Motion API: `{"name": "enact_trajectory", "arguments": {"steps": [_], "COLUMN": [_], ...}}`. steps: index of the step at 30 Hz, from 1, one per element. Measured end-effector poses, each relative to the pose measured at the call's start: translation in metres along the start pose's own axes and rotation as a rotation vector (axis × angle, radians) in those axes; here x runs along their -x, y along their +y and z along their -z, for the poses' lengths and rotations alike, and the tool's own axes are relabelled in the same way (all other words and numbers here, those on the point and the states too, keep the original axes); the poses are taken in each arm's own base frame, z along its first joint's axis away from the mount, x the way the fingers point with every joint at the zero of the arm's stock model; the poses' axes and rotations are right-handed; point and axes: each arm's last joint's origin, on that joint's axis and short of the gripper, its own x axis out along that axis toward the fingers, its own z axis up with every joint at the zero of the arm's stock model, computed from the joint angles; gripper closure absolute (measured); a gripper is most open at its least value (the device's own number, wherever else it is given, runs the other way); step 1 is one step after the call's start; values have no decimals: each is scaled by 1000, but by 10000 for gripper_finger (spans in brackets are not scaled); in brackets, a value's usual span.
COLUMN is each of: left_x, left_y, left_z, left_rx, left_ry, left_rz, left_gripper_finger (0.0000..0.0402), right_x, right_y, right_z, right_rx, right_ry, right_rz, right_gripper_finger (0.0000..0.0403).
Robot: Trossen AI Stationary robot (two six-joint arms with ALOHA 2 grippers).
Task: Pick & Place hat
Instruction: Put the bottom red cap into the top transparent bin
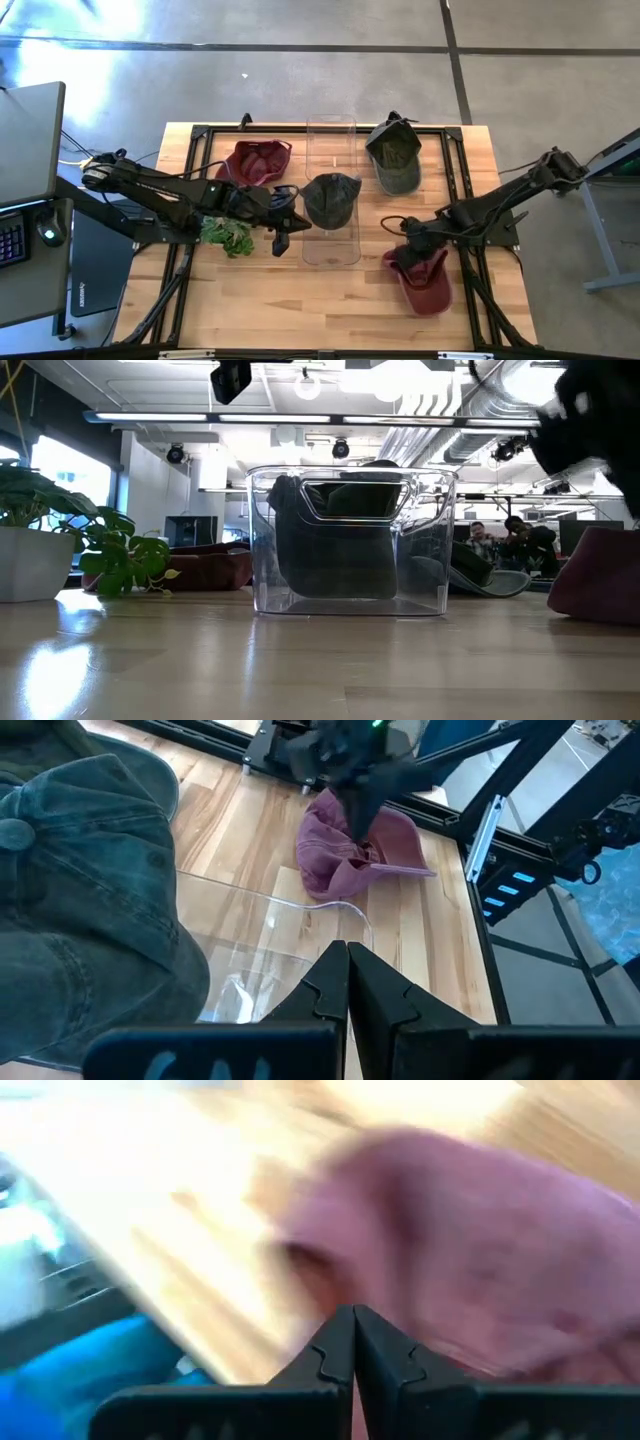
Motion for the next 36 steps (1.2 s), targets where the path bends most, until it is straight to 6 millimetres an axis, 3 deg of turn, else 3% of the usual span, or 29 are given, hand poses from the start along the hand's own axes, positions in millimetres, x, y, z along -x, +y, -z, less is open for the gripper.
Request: {"name": "enact_trajectory", "arguments": {"steps": [3,6,13,17,23,30,36], "left_x": [0,0,0,0,0,0,0], "left_y": [0,0,0,-1,-1,0,0], "left_z": [0,0,0,1,1,1,1], "left_rx": [0,-1,-2,-2,-2,-1,-1], "left_ry": [-3,-3,10,14,15,12,10], "left_rz": [1,1,16,22,24,17,11], "left_gripper_finger": [401,401,401,401,401,401,401], "right_x": [11,14,-11,-30,-55,-83,-82], "right_y": [28,44,40,40,46,44,35], "right_z": [-3,-7,-23,-27,-37,-38,-35], "right_rx": [160,324,471,499,566,589,547], "right_ry": [-84,-155,-73,-41,-6,217,300], "right_rz": [-140,-231,-156,10,333,292,332], "right_gripper_finger": [393,357,209,169,180,233,313]}}
